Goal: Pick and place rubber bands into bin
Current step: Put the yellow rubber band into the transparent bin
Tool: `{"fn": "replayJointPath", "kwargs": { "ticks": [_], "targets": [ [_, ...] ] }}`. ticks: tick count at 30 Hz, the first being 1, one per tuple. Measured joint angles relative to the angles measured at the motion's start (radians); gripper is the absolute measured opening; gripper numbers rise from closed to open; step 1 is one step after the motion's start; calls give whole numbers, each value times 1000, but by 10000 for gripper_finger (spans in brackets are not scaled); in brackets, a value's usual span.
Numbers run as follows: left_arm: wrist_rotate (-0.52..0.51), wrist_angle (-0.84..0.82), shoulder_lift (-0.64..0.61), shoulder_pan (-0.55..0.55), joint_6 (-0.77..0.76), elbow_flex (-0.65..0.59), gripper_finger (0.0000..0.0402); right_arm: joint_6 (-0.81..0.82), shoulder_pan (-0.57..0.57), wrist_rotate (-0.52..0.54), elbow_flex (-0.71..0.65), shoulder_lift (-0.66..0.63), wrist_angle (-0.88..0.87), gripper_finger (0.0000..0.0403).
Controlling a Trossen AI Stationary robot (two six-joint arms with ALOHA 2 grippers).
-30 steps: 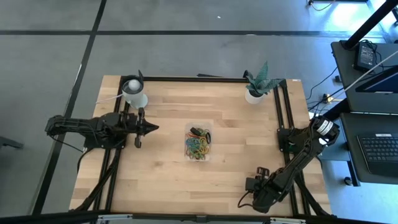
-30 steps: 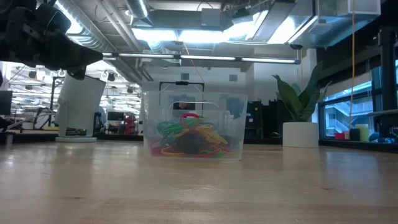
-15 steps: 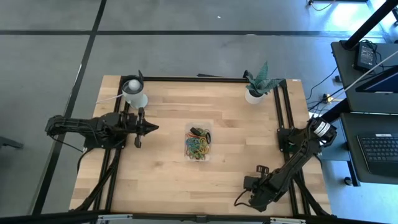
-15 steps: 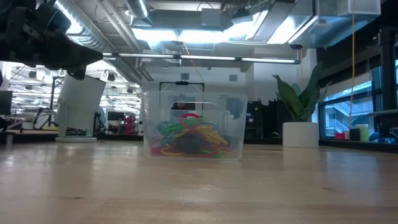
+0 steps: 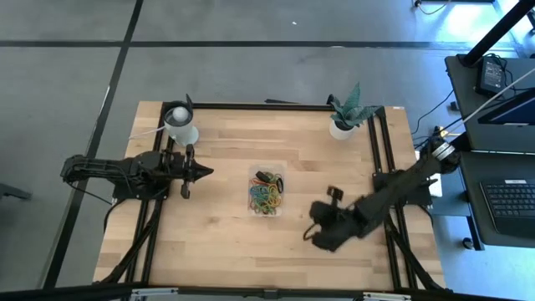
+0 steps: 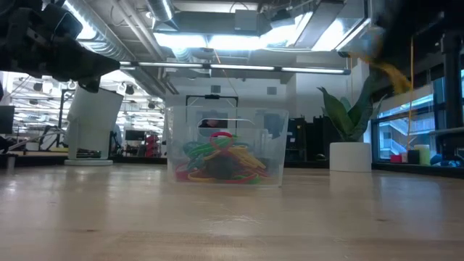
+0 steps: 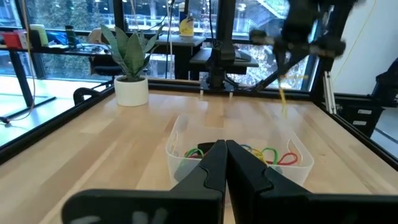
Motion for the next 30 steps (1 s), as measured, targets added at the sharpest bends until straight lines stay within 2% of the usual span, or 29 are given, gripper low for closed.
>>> {"fn": "replayJointPath", "kwargs": {
  "ticks": [6,11,15,21,26,30],
  "targets": [
    [0,-2,0,0,0,0,5,-353,-211,28,68,-47,181,1],
    [0,-2,0,0,0,0,5,-528,-368,-72,83,-28,414,0],
    [0,-2,0,0,0,0,4,-533,-458,-155,83,34,559,0],
    [0,-2,0,0,0,0,5,-479,-505,-257,81,178,560,0],
    [0,-2,0,0,0,0,5,-421,-506,-286,81,287,556,7],
    [0,-2,0,0,0,0,6,-336,-506,-285,82,288,560,34]
  ]
}}
